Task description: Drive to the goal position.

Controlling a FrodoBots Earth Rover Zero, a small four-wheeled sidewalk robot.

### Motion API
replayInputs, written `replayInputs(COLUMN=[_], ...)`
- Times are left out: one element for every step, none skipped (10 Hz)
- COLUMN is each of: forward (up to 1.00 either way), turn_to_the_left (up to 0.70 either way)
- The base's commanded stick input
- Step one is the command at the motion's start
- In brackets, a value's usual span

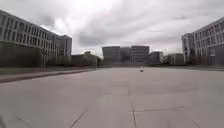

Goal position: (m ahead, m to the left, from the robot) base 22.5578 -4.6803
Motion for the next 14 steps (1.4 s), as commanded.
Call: replayInputs(forward=[1.0, 1.0, 1.0, 1.0, 1.0, 1.0, 1.0, 1.0, 1.0, 1.0, 1.0, 1.0, 1.0, 1.0], turn_to_the_left=[0.0, 0.0, 0.0, -0.06, -0.37, -0.4, -0.3, -0.09, 0.0, 0.0, 0.0, 0.0, 0.0, 0.0])
